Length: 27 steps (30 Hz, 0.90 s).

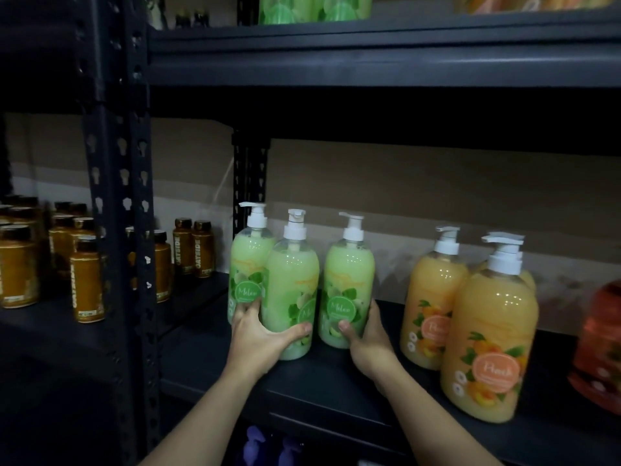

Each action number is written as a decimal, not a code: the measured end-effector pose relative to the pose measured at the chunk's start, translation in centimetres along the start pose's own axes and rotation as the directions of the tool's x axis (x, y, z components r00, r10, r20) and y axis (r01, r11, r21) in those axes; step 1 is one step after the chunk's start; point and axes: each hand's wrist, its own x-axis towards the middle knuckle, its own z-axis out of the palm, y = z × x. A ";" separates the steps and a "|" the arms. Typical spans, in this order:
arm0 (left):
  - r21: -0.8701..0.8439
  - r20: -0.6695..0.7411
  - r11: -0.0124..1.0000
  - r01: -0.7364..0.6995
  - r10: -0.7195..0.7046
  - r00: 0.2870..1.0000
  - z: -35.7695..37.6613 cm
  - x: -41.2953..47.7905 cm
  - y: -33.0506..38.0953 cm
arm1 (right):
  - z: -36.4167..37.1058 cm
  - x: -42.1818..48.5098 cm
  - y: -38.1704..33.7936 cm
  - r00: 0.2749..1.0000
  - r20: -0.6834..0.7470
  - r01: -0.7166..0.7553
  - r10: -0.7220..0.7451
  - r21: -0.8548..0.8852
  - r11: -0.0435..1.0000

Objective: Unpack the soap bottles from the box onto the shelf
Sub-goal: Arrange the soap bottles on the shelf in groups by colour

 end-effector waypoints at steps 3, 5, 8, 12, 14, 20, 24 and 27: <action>-0.035 -0.028 0.999 0.008 -0.009 1.000 0.1 -0.2 0.2 | -0.4 -0.3 0.2 1.000 0.015 -0.024 0.024 0.014 1.000; -0.048 -0.036 0.999 0.006 -0.008 0.999 0.1 -0.3 0.3 | 0.0 -0.2 0.2 0.998 -0.028 -0.058 0.058 0.006 0.998; -0.046 -0.043 0.999 -0.002 0.000 0.999 0.1 -0.5 0.5 | 0.6 0.0 -0.3 0.988 -0.114 -0.105 0.100 -0.036 0.994; 0.042 -0.067 0.999 -0.008 0.010 0.998 0.4 -0.8 0.8 | 0.6 0.1 -0.1 0.984 -0.151 -0.102 0.092 -0.061 0.993; 0.120 -0.104 0.993 -0.005 0.017 0.994 0.9 -1.0 1.0 | 0.4 0.0 -0.1 0.985 -0.159 -0.081 0.072 -0.056 0.995; 0.133 -0.102 0.989 0.065 -0.052 0.993 2.1 -0.7 1.9 | 0.1 -0.3 -0.5 0.987 -0.161 -0.033 0.016 -0.103 0.994; 0.048 -0.017 0.993 0.111 -0.110 0.994 3.1 0.4 2.5 | 0.1 -0.2 -0.4 0.985 -0.174 -0.023 0.008 -0.087 0.996; -0.017 0.011 0.993 0.121 -0.120 0.993 3.9 1.0 2.2 | 0.2 -0.1 -0.2 0.986 -0.169 -0.017 0.003 -0.083 0.996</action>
